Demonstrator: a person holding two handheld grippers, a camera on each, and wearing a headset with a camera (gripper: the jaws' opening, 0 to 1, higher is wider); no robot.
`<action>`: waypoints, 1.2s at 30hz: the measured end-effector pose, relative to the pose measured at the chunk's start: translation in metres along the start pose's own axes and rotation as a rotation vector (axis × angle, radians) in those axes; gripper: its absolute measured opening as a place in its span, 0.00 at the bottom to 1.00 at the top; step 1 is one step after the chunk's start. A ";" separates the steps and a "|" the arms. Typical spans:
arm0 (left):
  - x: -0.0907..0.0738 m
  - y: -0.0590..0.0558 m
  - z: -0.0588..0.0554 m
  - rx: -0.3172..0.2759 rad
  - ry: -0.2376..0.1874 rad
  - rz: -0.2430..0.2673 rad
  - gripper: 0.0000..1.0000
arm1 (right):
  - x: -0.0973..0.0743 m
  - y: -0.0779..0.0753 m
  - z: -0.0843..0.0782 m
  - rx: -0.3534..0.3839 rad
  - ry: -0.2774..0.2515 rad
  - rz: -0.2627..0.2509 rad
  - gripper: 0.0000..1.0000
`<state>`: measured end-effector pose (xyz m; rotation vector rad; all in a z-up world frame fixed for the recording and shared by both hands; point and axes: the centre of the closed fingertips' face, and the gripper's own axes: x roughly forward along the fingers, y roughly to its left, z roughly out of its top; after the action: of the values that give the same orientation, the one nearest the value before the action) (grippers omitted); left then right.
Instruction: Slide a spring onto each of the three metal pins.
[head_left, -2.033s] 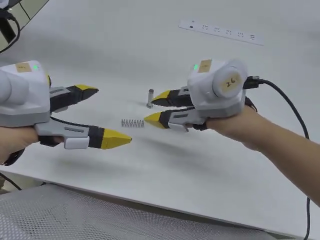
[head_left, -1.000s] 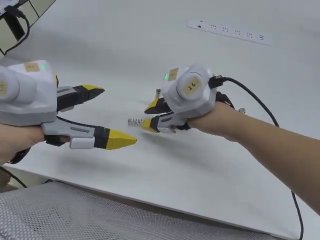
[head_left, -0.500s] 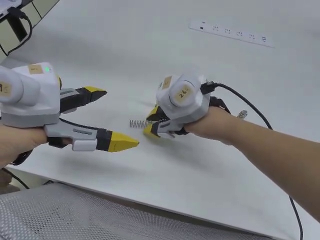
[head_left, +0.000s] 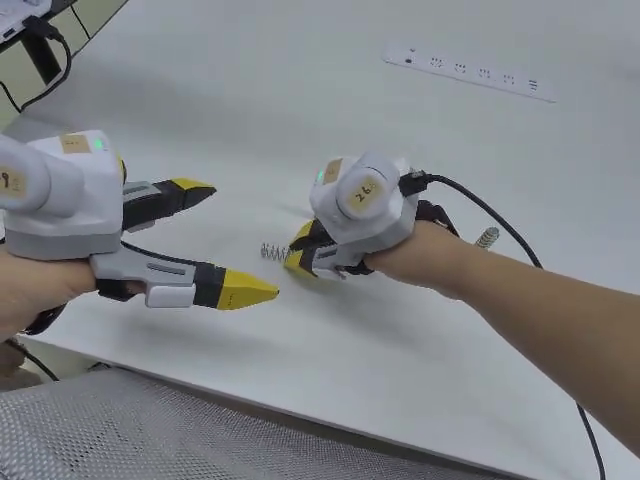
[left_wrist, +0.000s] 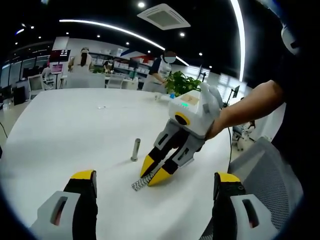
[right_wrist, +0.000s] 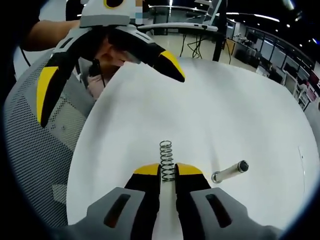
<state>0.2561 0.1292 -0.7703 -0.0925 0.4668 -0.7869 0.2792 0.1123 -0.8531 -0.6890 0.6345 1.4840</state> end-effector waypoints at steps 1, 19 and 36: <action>0.000 0.000 0.000 -0.001 -0.001 0.000 0.94 | -0.001 0.000 0.000 0.011 -0.004 0.004 0.08; 0.014 -0.016 0.005 0.034 0.023 -0.050 0.93 | -0.047 0.010 0.005 -0.024 -0.063 -0.009 0.08; 0.035 -0.037 0.010 0.060 0.043 -0.128 0.87 | -0.101 0.016 -0.009 -0.011 -0.110 -0.043 0.08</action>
<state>0.2576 0.0775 -0.7648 -0.0497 0.4813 -0.9295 0.2639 0.0382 -0.7839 -0.6214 0.5248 1.4752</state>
